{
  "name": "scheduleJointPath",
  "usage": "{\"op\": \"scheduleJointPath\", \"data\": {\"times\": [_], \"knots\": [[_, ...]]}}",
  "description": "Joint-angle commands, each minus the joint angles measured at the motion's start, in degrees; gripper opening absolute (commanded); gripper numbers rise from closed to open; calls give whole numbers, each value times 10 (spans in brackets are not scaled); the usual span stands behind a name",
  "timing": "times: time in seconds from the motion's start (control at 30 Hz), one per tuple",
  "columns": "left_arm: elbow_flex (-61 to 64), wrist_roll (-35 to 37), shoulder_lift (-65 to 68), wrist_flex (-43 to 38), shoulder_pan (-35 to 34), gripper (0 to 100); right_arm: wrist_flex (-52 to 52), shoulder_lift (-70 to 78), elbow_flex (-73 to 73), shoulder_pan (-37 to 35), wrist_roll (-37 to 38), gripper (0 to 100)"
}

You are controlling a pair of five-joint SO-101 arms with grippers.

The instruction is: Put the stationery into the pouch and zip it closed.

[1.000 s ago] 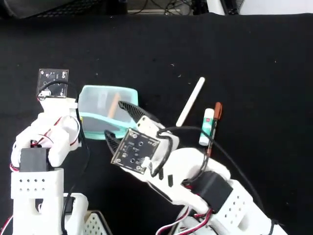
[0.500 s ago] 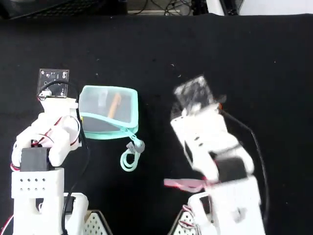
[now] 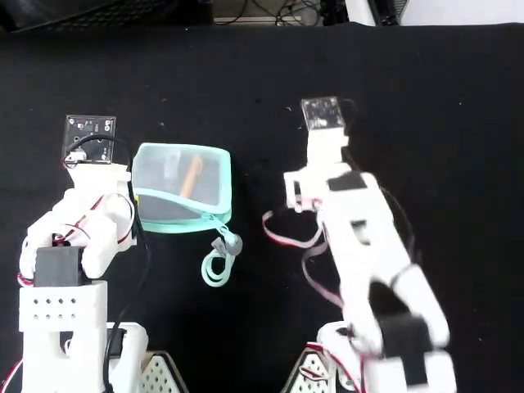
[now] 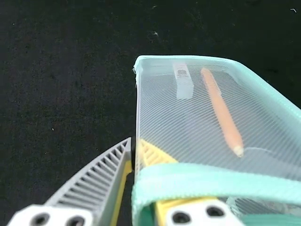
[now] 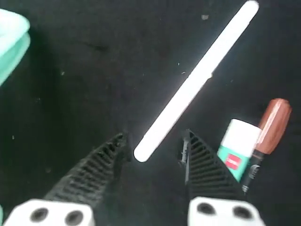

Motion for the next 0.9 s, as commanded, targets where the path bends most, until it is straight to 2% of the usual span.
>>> {"op": "scheduleJointPath", "data": {"times": [0.0,0.2,0.37,0.47,0.57,0.77,0.87], "knots": [[-4,4,-2,-11,-2,30,50,102,-117,2,-26,167],[-4,4,-2,-11,-2,30,131,238,-247,8,-37,168],[-4,4,-3,-11,-2,30,158,318,-305,10,-34,194],[-4,4,-3,-11,-2,30,183,346,-329,9,-32,144],[-4,4,-3,-11,-2,30,186,345,-335,11,-31,11],[-4,4,-3,-11,-4,30,186,281,-285,7,-30,13],[-4,4,-3,-11,-3,30,178,207,-222,6,-4,12]]}}
